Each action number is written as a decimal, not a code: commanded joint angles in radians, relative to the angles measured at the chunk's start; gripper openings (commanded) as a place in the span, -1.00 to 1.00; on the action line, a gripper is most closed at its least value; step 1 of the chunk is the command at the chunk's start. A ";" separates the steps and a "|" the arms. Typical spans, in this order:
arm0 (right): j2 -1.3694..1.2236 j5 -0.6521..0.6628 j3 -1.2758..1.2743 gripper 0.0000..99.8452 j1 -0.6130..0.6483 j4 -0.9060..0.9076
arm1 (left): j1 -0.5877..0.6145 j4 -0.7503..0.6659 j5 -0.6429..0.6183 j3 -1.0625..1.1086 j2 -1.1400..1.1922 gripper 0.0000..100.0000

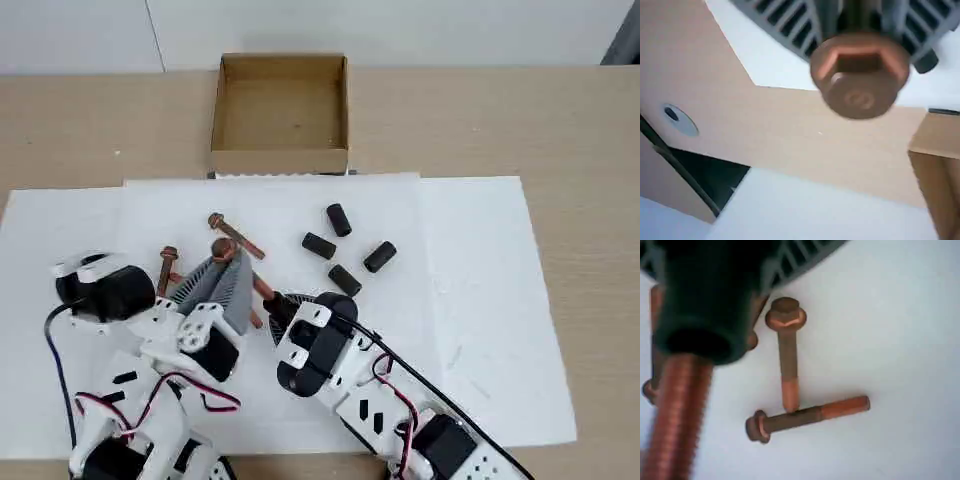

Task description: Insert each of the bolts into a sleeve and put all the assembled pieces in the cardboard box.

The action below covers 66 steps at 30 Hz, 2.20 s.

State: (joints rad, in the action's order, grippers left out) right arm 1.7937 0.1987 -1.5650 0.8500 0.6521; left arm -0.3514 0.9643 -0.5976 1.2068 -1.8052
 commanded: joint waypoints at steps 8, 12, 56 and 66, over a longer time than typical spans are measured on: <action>0.015 0.008 0.012 -1.00 0.005 -0.002 | -0.032 0.021 -0.006 -0.007 -0.003 -0.99; 0.015 0.008 0.015 -1.00 0.005 -0.002 | -0.034 0.063 -0.002 -0.004 -0.003 -0.99; 0.015 0.008 0.008 -1.00 0.004 -0.004 | -0.150 0.106 0.086 0.236 -0.008 -0.54; 0.015 0.008 0.006 -1.00 0.004 -0.004 | -0.058 0.107 0.163 0.209 -0.005 -0.53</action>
State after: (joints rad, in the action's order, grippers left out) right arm 1.7891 0.1987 -1.5773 0.8470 0.6598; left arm -0.4204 1.0549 -0.4519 1.4354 -1.8128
